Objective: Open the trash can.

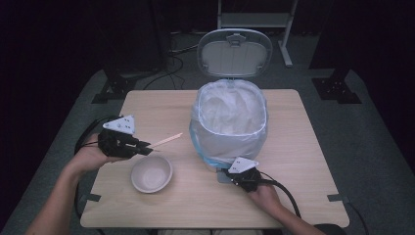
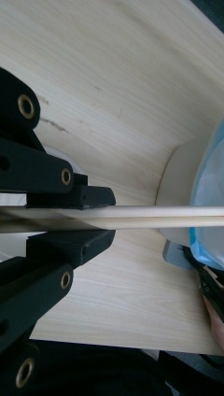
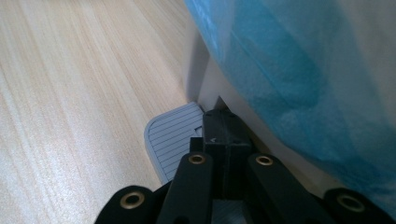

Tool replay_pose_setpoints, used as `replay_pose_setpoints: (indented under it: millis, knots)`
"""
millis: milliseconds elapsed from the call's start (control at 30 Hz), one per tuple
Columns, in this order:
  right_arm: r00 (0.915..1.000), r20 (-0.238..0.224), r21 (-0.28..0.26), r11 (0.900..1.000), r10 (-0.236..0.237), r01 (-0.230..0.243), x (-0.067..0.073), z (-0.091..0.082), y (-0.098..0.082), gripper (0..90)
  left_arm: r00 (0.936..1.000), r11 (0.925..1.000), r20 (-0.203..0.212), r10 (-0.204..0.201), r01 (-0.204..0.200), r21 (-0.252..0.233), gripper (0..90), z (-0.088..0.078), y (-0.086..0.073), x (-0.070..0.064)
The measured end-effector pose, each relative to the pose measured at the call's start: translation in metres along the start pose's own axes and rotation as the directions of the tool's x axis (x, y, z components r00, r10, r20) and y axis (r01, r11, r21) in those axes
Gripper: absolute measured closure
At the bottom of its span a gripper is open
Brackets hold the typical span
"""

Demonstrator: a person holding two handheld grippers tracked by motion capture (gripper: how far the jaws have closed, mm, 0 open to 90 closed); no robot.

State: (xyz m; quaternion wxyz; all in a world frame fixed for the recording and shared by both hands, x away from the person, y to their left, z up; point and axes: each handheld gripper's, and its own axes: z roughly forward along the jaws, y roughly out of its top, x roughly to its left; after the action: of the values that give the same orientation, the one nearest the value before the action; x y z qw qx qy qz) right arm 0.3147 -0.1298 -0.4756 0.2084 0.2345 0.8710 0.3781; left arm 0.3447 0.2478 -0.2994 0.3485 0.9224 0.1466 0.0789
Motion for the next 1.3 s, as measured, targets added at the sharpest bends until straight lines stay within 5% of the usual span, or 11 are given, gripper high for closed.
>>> replay_pose_setpoints:
  millis: [433, 1000, 1300]
  knots:
    - [0.9998, -0.005, -0.002, 1.0, 0.017, -0.017, 0.001, 0.0, 0.0, 90.0, 0.9991, 0.9992, 0.014, 0.04, -0.04, 0.004, 79.6, -0.011, 0.034, 0.004]
    - [1.0, 0.0, -0.004, 1.0, -0.005, 0.005, 0.0, 0.0, 0.0, 90.0, 0.9969, 0.9968, -0.019, 0.077, -0.077, 0.021, 79.6, -0.033, 0.067, 0.007]
    - [1.0, 0.001, -0.007, 1.0, -0.006, 0.006, 0.0, 0.0, 0.0, 90.0, 0.9974, 0.9968, -0.019, 0.07, -0.069, 0.039, 79.6, -0.038, 0.078, 0.009]
